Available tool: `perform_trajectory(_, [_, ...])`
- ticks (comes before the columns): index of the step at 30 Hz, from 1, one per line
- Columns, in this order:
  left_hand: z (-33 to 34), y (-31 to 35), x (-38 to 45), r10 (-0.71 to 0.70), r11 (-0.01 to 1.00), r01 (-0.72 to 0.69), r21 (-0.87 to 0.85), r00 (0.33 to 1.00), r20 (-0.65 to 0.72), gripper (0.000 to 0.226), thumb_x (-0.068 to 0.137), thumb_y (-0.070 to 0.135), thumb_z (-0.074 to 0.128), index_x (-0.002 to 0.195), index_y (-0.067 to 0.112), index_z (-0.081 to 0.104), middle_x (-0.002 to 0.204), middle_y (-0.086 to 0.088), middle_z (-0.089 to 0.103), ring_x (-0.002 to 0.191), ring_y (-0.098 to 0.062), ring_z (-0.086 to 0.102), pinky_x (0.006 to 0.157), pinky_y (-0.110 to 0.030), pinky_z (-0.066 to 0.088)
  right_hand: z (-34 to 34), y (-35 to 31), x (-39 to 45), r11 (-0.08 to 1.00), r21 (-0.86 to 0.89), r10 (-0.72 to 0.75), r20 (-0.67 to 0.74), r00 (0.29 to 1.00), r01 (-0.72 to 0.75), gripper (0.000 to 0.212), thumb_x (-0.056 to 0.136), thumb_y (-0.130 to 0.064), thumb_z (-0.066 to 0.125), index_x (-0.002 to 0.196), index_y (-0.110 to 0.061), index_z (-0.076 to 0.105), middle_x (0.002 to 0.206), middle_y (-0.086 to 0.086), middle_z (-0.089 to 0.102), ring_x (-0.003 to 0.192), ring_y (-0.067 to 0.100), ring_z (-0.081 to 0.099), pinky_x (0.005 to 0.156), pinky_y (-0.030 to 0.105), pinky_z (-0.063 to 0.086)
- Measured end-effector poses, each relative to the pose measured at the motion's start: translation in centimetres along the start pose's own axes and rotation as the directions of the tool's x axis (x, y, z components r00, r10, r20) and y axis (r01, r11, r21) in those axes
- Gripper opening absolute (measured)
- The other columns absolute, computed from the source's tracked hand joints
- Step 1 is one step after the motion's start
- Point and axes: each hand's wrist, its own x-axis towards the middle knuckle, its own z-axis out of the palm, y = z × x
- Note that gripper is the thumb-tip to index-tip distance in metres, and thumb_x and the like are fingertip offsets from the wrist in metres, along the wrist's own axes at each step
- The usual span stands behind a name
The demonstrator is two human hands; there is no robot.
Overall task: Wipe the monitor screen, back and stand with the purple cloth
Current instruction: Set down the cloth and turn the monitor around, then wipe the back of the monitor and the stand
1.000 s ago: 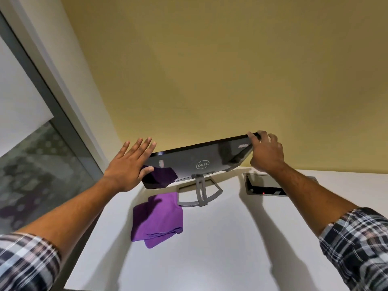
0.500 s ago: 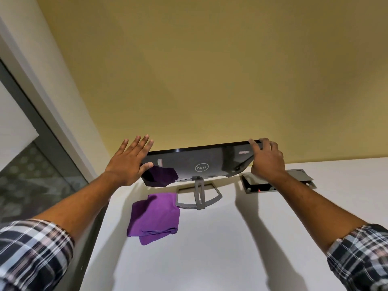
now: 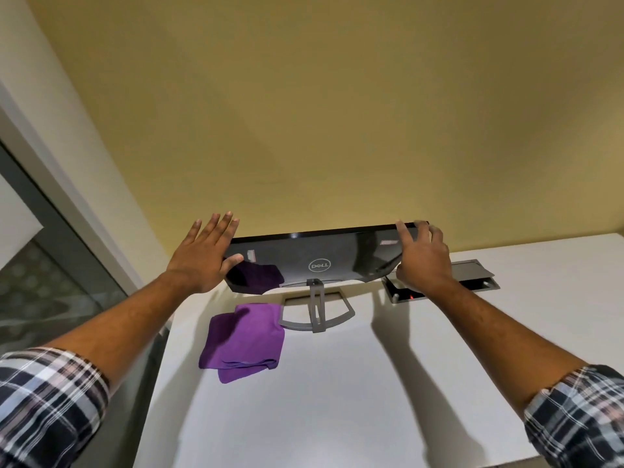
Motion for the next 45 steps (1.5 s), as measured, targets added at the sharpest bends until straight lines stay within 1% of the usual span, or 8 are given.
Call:
perform_trajectory(3, [-0.2,2.2,-0.5,0.081,0.996,-0.083,-0.024,0.995,-0.059,0.075,0.102,0.059,0.023,0.159,0.027,-0.015,0.168,0.005,-0.016,0.154,-0.016,-0.017,0.123,-0.039,-0.013,1.1,-0.2,-0.1,0.995,0.093,0.036,-0.027,0.999,-0.033,0.1,0.088,-0.038,0.076,0.166,-0.028,0.015,0.168,0.014,0.015,0.155,0.04,0.015,0.119,0.053,0.035])
perform_trajectory(8, [-0.6,7.0,0.2,0.205,0.977,-0.208,-0.05,0.977,-0.058,0.078,0.104,0.049,0.035,0.16,0.026,-0.013,0.166,0.006,-0.022,0.153,-0.016,-0.019,0.126,-0.039,-0.006,3.6,-2.5,-0.4,0.977,0.212,0.069,-0.152,0.986,-0.036,0.1,0.081,-0.029,0.074,0.165,-0.018,0.021,0.169,0.017,0.017,0.158,0.043,0.01,0.121,0.063,0.027])
perform_trajectory(16, [0.2,11.2,2.4,0.081,0.994,-0.079,-0.073,0.996,0.024,0.09,0.102,0.057,0.037,0.158,0.016,-0.02,0.163,-0.001,-0.031,0.151,-0.022,-0.027,0.126,-0.042,-0.006,5.3,-1.9,2.1,0.981,0.151,-0.095,-0.159,0.983,0.12,0.11,0.082,-0.023,0.075,0.166,-0.008,0.006,0.174,0.016,-0.002,0.16,0.041,-0.003,0.128,0.059,0.017])
perform_trajectory(22, [-1.3,10.8,5.5,0.034,0.994,-0.025,-0.105,0.997,0.076,0.088,0.101,0.039,0.049,0.16,0.015,-0.012,0.167,-0.003,-0.019,0.154,-0.021,-0.015,0.127,-0.04,0.001,4.4,-1.9,5.2,0.972,0.183,-0.125,-0.138,0.982,0.15,0.104,0.082,-0.025,0.07,0.167,-0.014,0.012,0.175,0.011,0.006,0.161,0.038,0.003,0.125,0.063,0.02])
perform_trajectory(28, [-2.9,10.0,7.5,0.066,0.995,-0.054,-0.079,0.986,0.154,0.095,0.099,0.041,0.055,0.16,0.016,-0.013,0.167,-0.001,-0.018,0.155,-0.02,-0.011,0.127,-0.039,0.004,4.7,-1.8,7.1,0.963,0.203,-0.146,-0.159,0.976,0.177,0.105,0.082,-0.028,0.075,0.167,-0.016,0.014,0.174,0.01,0.01,0.16,0.038,0.006,0.126,0.062,0.021])
perform_trajectory(35, [-3.0,8.5,9.0,0.099,0.994,-0.087,-0.071,0.979,0.179,0.102,0.09,0.013,0.059,0.159,0.023,-0.015,0.169,0.003,-0.011,0.156,-0.017,-0.006,0.127,-0.041,0.008,5.0,-1.8,8.0,0.952,0.242,-0.143,-0.183,0.973,0.186,0.102,0.085,-0.027,0.071,0.167,-0.02,0.011,0.175,0.006,0.006,0.162,0.033,0.002,0.127,0.062,0.016])
perform_trajectory(40, [-2.9,7.2,9.7,0.167,0.985,-0.158,-0.061,0.969,0.184,0.109,0.083,0.007,0.062,0.16,0.023,-0.013,0.169,0.002,-0.008,0.156,-0.017,-0.004,0.126,-0.039,0.01,8.0,-6.6,3.3,0.871,0.401,-0.143,-0.346,0.927,0.284,0.075,0.083,-0.017,0.07,0.154,-0.014,0.044,0.164,0.012,0.035,0.155,0.036,0.026,0.123,0.06,0.03])
perform_trajectory(45, [-2.1,5.8,10.1,0.226,0.973,-0.216,-0.074,0.962,0.154,0.105,0.085,0.011,0.06,0.16,0.023,-0.012,0.169,0.002,-0.009,0.156,-0.019,-0.002,0.126,-0.04,0.01,13.4,-14.6,-2.5,0.777,0.506,-0.355,-0.139,0.925,0.374,0.052,0.086,-0.017,0.073,0.137,-0.016,0.063,0.144,0.008,0.056,0.131,0.028,0.051,0.107,0.046,0.051])
